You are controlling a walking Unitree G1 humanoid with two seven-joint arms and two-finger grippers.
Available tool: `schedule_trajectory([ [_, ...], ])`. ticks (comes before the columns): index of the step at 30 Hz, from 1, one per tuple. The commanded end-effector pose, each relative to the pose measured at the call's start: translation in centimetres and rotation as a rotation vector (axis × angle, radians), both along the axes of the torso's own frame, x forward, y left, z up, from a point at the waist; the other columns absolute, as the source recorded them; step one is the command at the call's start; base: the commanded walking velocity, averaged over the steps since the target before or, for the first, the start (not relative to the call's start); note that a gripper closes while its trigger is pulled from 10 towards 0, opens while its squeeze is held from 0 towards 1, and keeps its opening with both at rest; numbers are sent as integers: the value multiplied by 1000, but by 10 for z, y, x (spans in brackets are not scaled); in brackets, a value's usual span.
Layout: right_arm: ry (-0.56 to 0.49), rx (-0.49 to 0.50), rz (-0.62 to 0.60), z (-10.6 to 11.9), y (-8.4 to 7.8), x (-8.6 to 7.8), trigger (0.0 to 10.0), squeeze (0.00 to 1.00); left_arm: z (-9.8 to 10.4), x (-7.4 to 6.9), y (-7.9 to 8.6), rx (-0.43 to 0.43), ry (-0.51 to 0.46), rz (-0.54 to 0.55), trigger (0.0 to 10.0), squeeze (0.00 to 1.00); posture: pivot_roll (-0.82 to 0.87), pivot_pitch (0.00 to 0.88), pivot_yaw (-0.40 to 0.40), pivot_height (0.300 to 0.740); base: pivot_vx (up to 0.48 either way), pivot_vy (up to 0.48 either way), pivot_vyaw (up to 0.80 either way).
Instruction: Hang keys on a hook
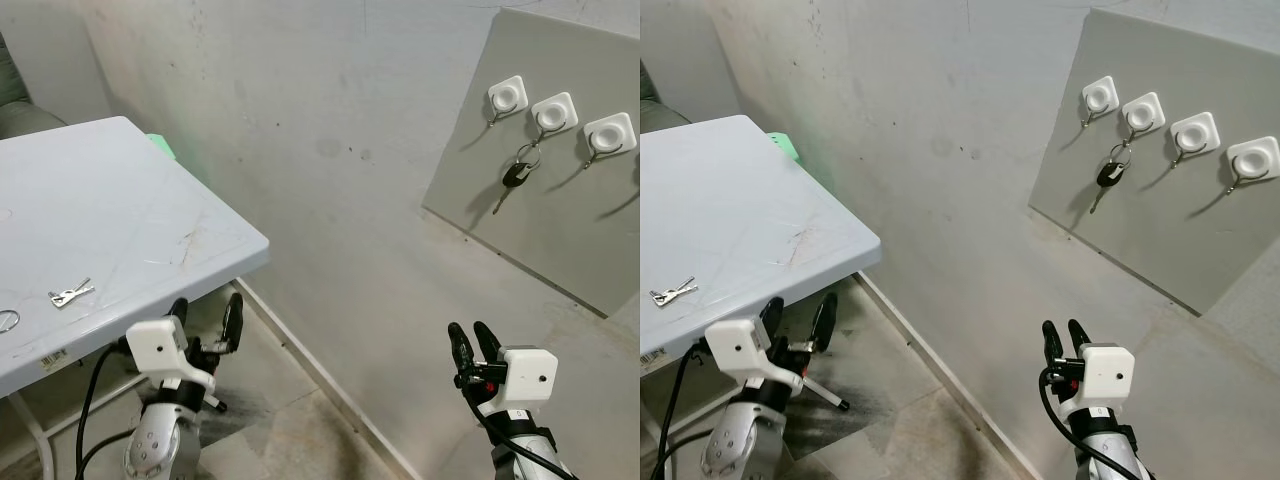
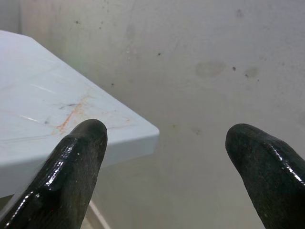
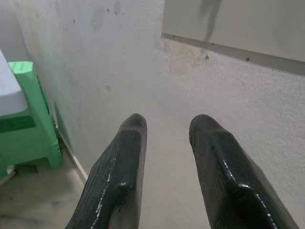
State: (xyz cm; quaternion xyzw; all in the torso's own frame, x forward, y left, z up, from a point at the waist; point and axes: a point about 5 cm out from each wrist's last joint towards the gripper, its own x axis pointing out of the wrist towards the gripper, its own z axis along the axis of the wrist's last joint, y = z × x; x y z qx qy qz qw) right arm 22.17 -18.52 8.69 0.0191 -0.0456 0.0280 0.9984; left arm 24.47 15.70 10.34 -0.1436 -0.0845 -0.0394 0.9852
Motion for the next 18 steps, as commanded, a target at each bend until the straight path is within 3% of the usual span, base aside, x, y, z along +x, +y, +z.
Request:
schedule_trajectory([
  [1,-33,2,-2,8,-2,1,10000,0,1,1,-1,-10,-3,-3,10000,0,11,0,-72,740,0,0,0],
  [13,-29,-13,14,8,5,5,10000,0,2,6,-4,5,-2,-26,10000,0,17,0,-64,740,0,0,0],
  [18,-32,-9,20,8,8,9,10000,0,8,12,-2,20,-21,-27,10000,0,26,0,-59,740,0,0,800],
])
